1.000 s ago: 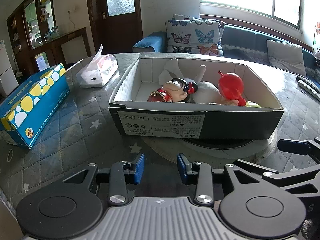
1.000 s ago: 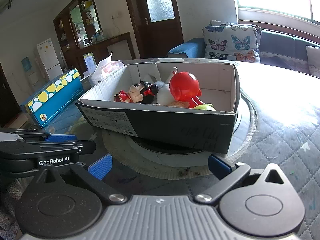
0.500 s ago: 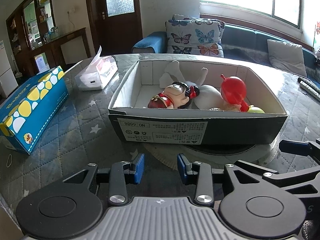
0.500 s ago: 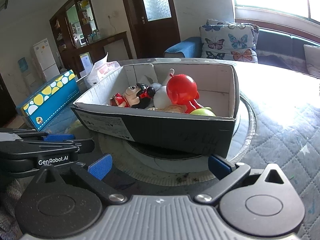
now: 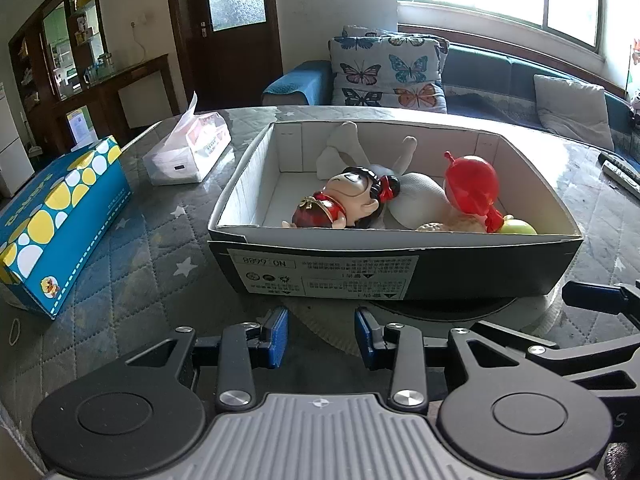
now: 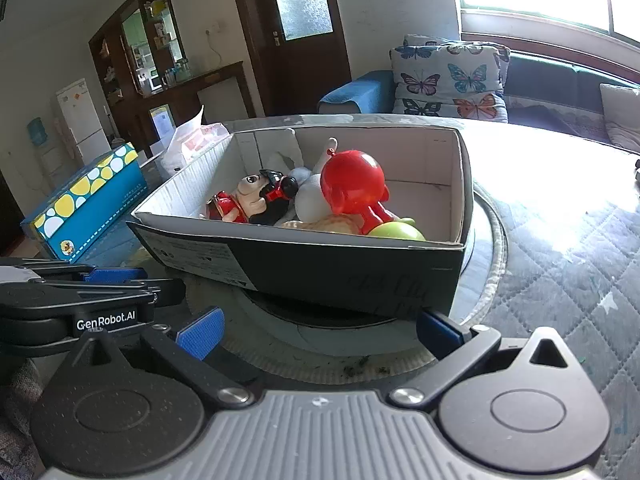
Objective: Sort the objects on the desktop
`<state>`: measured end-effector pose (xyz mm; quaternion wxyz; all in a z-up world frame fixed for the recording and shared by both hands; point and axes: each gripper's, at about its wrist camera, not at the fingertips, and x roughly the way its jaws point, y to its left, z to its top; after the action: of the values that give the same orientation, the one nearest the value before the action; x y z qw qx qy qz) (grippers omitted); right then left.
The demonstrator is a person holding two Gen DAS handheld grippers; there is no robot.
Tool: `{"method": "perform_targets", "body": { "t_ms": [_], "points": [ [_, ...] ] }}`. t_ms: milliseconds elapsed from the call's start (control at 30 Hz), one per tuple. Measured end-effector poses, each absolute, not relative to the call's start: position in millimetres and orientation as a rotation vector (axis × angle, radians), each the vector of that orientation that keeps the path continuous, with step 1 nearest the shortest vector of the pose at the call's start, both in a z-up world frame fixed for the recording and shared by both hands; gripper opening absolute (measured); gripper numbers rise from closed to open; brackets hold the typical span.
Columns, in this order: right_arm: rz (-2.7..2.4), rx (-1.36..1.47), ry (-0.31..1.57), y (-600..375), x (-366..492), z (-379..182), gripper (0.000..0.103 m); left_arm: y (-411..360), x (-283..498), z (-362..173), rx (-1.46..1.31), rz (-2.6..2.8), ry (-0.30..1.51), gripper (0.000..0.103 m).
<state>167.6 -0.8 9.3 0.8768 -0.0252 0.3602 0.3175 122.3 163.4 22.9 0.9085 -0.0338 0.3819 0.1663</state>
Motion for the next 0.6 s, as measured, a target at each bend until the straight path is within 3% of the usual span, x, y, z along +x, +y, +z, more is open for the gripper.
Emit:
{"method": "perform_targets", "body": {
  "t_ms": [600],
  "points": [
    [0.651,-0.046,0.756,1.6,175.0,8.6,0.103,166.7,130.8,21.8,-0.072,0.342,0.792,0.038]
  ]
}}
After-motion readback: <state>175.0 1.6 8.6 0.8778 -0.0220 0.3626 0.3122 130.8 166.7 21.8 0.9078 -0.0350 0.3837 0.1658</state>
